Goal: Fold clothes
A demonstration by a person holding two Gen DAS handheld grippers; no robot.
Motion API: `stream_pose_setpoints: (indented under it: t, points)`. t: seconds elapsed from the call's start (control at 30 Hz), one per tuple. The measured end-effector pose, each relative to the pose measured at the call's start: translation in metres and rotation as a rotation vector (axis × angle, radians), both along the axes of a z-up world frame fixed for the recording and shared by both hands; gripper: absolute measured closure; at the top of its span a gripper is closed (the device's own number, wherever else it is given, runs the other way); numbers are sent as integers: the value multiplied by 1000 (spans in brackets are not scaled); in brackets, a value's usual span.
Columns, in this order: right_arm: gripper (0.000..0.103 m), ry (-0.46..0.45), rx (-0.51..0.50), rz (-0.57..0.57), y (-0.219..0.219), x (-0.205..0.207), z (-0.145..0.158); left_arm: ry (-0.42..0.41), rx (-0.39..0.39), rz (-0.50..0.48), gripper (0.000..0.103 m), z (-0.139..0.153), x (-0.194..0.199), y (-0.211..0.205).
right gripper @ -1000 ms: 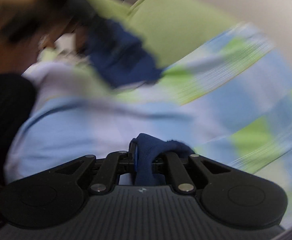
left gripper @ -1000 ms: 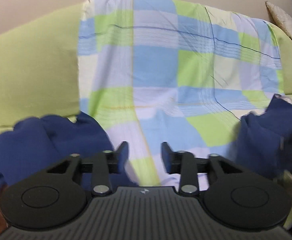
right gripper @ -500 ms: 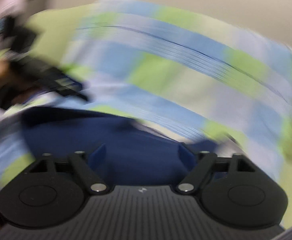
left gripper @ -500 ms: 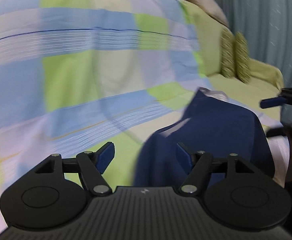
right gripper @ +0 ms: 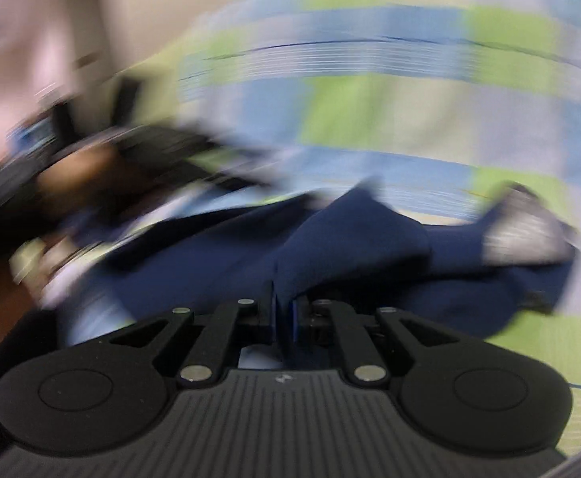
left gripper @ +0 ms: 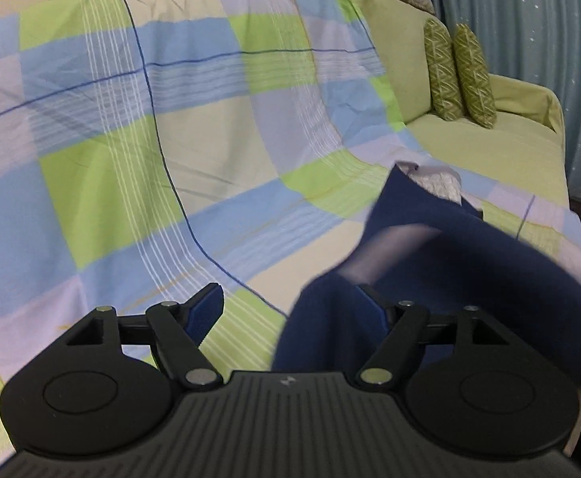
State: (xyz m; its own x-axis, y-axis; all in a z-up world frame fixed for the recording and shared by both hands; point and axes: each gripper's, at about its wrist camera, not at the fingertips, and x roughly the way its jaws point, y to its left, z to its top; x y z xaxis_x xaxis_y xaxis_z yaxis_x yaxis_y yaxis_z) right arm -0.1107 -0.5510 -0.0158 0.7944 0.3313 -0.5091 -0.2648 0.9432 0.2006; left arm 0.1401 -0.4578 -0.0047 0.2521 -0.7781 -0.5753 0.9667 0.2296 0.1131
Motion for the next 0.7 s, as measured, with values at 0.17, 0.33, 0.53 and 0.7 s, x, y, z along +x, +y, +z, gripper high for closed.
stream_pose_setpoints:
  t: [0.17, 0.33, 0.53, 0.7]
  points:
    - [98, 143, -63, 269, 56, -31, -19, -51, 16, -137, 22, 9, -34, -39]
    - [73, 37, 40, 47, 6, -56, -9, -126, 51, -275, 22, -3, -47, -102]
    - [63, -93, 79, -276, -94, -67, -10, -148, 87, -451, 23, -30, -20, -170]
    - [59, -116, 81, -471, -174, -53, -40, -107, 149, -624, 23, -64, 1, -216]
